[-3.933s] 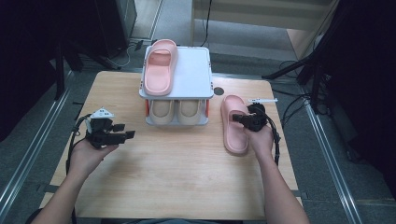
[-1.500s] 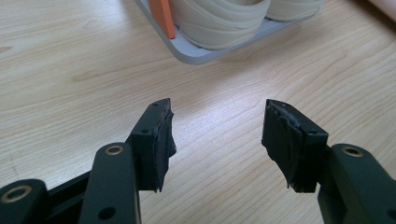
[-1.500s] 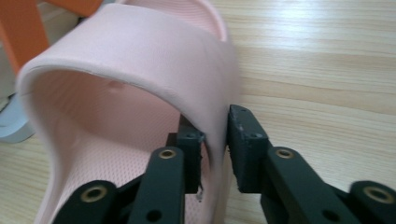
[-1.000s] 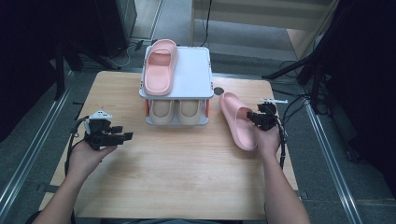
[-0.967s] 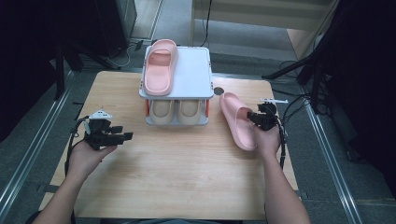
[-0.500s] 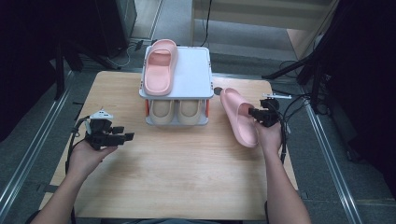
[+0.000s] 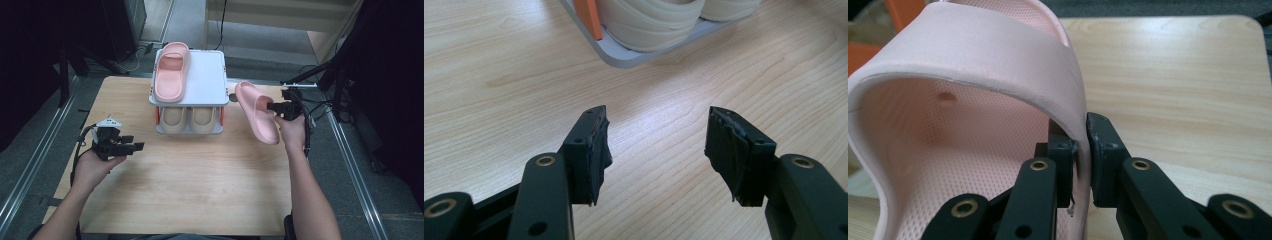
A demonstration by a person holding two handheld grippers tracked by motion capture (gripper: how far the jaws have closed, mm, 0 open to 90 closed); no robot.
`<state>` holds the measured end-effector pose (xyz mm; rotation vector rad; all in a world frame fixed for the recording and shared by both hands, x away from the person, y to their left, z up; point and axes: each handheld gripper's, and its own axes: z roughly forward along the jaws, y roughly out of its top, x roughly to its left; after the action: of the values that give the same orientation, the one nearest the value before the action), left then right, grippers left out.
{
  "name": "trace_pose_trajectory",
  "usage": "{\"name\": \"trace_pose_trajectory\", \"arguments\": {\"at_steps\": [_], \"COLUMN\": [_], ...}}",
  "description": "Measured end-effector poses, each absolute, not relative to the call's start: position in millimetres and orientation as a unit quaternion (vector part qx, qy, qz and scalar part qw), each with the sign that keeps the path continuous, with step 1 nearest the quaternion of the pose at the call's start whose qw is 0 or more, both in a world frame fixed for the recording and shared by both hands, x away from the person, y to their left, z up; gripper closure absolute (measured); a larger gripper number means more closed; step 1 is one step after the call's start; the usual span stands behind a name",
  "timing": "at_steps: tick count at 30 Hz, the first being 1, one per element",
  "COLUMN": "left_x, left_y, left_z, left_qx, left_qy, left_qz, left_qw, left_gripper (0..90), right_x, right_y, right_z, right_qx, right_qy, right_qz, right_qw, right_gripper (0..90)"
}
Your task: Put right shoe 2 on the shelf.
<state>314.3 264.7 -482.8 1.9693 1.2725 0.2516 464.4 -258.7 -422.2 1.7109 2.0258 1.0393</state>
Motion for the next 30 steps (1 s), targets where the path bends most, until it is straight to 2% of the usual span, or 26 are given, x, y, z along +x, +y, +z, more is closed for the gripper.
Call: {"name": "trace_pose_trajectory", "arguments": {"at_steps": [11,18,30], "left_x": [315.0,315.1,315.9], "left_y": [265.5,265.2,263.8], "left_z": [-483.1,-483.2,-483.2], "left_qx": [0.771,0.77,0.771], "left_qy": [0.501,0.501,0.495], "left_qz": [0.097,0.097,0.089], "left_qw": [0.381,0.382,0.391], "left_gripper": [42.5,42.5,42.5], "right_x": [476.7,483.4,501.7], "right_y": [-253.4,-232.3,-175.0], "right_z": [-362.4,-334.8,-316.6], "right_qx": [0.597,0.589,0.563], "right_qy": [0.693,0.693,0.718], "right_qz": [0.374,0.382,0.366], "right_qw": [0.156,0.164,0.183], "right_gripper": [82.6,82.1,81.5]}}
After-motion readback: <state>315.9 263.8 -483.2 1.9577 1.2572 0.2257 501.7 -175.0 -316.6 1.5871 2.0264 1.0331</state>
